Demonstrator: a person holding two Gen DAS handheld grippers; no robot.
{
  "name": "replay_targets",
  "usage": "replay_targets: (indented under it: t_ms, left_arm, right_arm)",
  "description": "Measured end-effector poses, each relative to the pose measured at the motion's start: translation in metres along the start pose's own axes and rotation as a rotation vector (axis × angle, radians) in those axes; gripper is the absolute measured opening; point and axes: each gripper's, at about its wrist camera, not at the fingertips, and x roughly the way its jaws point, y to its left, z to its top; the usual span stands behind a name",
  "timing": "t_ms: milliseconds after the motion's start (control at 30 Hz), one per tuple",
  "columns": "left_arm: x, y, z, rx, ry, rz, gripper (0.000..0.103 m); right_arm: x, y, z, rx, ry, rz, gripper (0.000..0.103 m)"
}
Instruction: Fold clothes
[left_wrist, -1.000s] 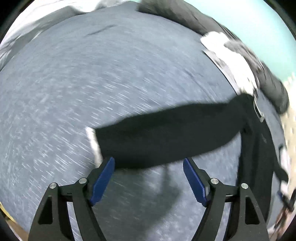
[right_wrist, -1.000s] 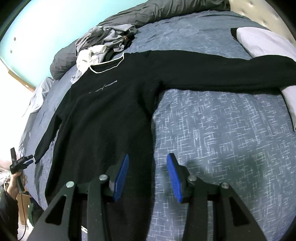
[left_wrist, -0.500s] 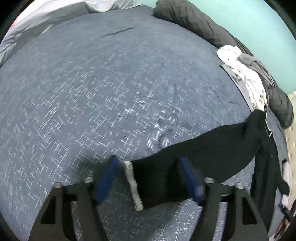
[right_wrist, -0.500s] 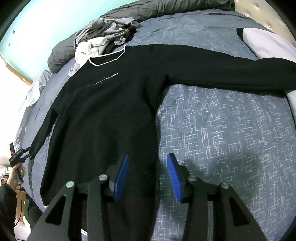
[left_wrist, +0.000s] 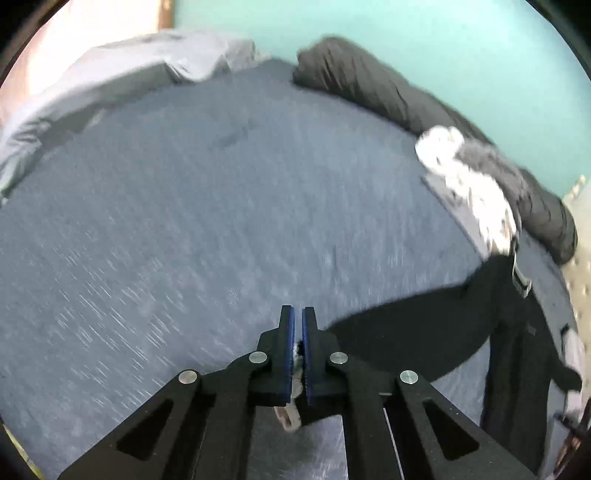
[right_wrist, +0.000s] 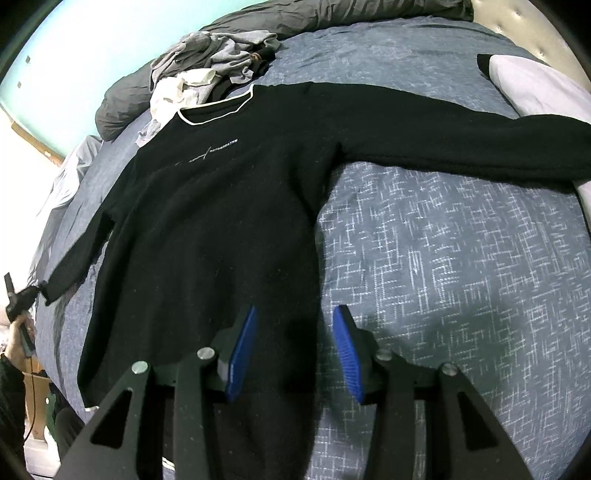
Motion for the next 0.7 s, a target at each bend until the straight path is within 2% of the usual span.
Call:
replay_targets:
  t_ms: [167,367,533,600,667,700]
  left_arm:
    - [-0.024,0.014,0.030,-0.044,-0.075,0.016,0.003]
    - [0.007,0.034,0.028,-0.087,0.001,0.060,0.000]
    - [0.031,0.037,0.008,-0.086,0.076,-0.003,0.001]
    - [0.039,0.035,0.000,-0.092,0.099,-0.022,0.009]
    - [0.045,0.034,-0.009,-0.108,0.116,-0.030,0.054]
    - [0.047,0.034,-0.012,-0.116,0.123,-0.031,0.059]
  right_arm:
    - [0.002,0.003,0.001,-0.002,0.000,0.002,0.044]
    - [0.006,0.009,0.002,-0.010,0.009,0.002,0.044]
    - [0.009,0.014,0.004,-0.023,0.016,-0.001,0.044]
    - [0.010,0.015,0.005,-0.021,0.016,-0.002,0.044]
    - [0.011,0.016,0.006,-0.020,0.016,0.000,0.044]
    - [0.012,0.018,0.006,-0.023,0.018,0.001,0.044]
